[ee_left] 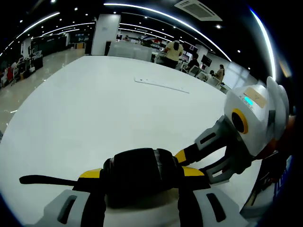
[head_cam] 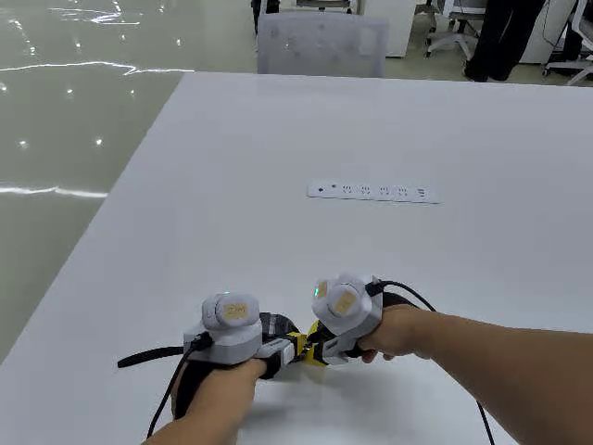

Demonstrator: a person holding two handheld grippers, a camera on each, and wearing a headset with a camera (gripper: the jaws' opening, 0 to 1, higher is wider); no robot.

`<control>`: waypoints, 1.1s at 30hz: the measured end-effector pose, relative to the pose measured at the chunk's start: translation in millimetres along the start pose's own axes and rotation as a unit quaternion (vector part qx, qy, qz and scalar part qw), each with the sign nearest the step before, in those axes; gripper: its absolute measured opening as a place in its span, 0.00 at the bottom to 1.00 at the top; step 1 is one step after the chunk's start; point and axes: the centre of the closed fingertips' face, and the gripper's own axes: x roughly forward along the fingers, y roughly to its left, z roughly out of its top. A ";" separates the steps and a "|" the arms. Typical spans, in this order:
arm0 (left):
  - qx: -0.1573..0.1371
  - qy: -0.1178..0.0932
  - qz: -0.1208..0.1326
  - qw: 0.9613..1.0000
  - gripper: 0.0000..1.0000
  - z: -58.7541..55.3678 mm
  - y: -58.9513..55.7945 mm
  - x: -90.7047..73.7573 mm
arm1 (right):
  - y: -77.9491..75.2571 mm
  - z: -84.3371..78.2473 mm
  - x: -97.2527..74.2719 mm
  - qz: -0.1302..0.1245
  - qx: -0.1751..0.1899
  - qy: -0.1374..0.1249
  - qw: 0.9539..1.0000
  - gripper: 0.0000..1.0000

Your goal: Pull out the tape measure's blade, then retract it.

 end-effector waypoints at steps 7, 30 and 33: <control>0.000 0.001 -0.001 1.000 0.59 -0.6 -0.3 -0.2 | 2.9 -0.4 -1.4 0.002 -0.013 0.001 1.000 0.15; 0.100 -0.041 -0.110 0.988 0.94 30.4 29.2 -18.9 | -9.9 -24.5 -42.1 -0.121 0.129 -0.073 0.981 0.54; 0.137 -0.086 -0.175 0.971 1.00 41.1 17.9 -36.2 | -7.2 -37.7 -59.8 -0.132 0.133 -0.076 0.979 0.58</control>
